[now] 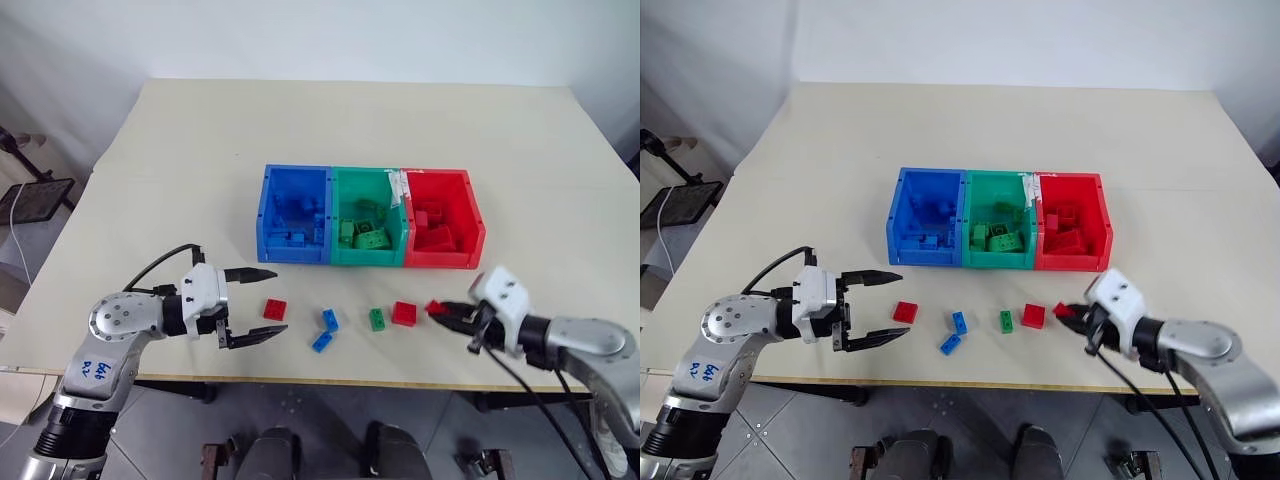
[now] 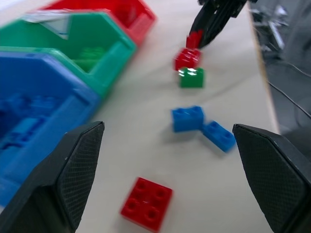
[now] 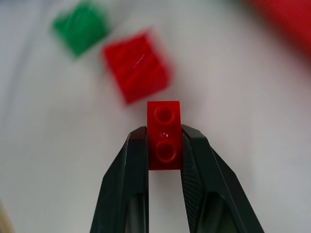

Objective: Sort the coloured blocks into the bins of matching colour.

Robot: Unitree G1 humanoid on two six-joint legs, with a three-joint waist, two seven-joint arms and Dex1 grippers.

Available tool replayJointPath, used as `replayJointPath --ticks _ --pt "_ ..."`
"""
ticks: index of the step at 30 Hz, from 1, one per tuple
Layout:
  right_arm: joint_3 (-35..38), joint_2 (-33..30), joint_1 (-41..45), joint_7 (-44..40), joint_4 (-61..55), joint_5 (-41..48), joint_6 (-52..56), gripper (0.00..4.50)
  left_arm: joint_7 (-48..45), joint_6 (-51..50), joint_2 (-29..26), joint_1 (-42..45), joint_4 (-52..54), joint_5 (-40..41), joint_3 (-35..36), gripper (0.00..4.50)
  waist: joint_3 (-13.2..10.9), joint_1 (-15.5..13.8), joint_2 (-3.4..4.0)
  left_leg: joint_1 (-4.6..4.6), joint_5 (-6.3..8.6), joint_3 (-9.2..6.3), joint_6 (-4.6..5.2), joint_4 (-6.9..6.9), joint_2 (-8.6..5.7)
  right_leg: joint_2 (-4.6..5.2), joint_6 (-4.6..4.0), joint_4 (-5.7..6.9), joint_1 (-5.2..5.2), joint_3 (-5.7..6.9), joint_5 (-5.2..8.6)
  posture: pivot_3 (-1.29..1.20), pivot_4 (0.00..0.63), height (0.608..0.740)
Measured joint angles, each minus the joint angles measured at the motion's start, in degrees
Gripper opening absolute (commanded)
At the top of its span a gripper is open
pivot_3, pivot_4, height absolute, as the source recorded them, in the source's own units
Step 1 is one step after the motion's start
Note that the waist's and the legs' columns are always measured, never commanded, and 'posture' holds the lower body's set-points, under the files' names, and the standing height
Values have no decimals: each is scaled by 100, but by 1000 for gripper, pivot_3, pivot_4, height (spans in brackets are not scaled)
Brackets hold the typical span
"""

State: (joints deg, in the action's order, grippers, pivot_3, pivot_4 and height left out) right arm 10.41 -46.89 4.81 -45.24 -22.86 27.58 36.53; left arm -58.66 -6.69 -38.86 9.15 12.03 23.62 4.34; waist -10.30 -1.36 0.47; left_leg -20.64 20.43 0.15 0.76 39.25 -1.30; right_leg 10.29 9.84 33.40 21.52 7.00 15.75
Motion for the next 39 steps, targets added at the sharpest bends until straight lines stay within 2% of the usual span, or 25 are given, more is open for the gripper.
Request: replayJointPath --ticks 3,8,12,15,18,20,24,27,30,35,39 --pt "213 18 879 95 494 89 -15 467 155 -62 -83 -92 -24 12 324 4500 0 22 0 6 2 8 -4 -5 5 -6 0 0 2 -6 0 0 150 740" --pt "-74 341 2310 296 1783 -274 -327 467 248 -85 -225 -450 -193 12 724 4500 0 41 0 6 4 12 -7 -8 7 -8 -1 0 6 -7 0 0 150 740" --pt "-394 680 2827 273 2672 -669 -934 1761 234 -83 -284 -592 -228 10 845 4500 0 7 0 3 4 10 -7 -8 7 -8 -1 1 8 -3 0 0 150 740" --pt "-445 729 2827 149 2760 -679 -1030 2862 227 -81 -330 -592 -211 7 846 4500 0 5 0 2 4 10 -7 -8 7 -7 0 1 9 -3 0 0 150 740" --pt "-272 676 2543 4 2483 -570 -1037 3892 180 -74 -405 -587 -171 5 845 4500 0 5 1 2 4 10 -7 -10 8 -8 -1 1 9 -1 0 0 150 740" --pt "112 482 1803 -392 1891 -261 -1126 4487 74 -47 -415 -488 -165 -13 714 4500 -1 -58 1 -8 4 -8 -8 -9 6 -7 0 -1 10 10 0 0 150 740" --pt "941 223 328 -1263 1008 426 -1276 4487 -197 54 -395 -140 -192 -105 267 4500 -1 -82 1 -3 12 15 -1 -5 2 -3 0 -2 6 12 0 0 150 740" --pt "1472 -196 -648 -1762 941 261 -1760 4487 -341 126 -211 451 -196 -178 -170 4500 -1 -124 0 10 12 31 2 -3 3 -1 0 -2 -2 7 0 0 150 740" --pt "1860 -408 -1332 -2179 1377 -113 -2418 4487 -424 32 -34 770 -197 -171 -501 4500 0 -63 -2 27 12 56 3 -10 7 -2 0 -1 -3 -11 0 0 150 740" --pt "1953 -451 -1618 -2552 2058 -366 -3154 4487 -544 -37 156 1017 -179 -149 -815 4500 -1 59 -1 34 12 60 2 -16 15 -7 -1 0 -2 -14 0 0 150 740" --pt "1413 -638 -1212 -2658 1911 -419 -3028 4487 -596 -37 185 1016 -155 -110 -807 4500 -1 87 -1 34 12 56 2 -13 16 -7 -1 0 -2 -15 0 0 150 740"
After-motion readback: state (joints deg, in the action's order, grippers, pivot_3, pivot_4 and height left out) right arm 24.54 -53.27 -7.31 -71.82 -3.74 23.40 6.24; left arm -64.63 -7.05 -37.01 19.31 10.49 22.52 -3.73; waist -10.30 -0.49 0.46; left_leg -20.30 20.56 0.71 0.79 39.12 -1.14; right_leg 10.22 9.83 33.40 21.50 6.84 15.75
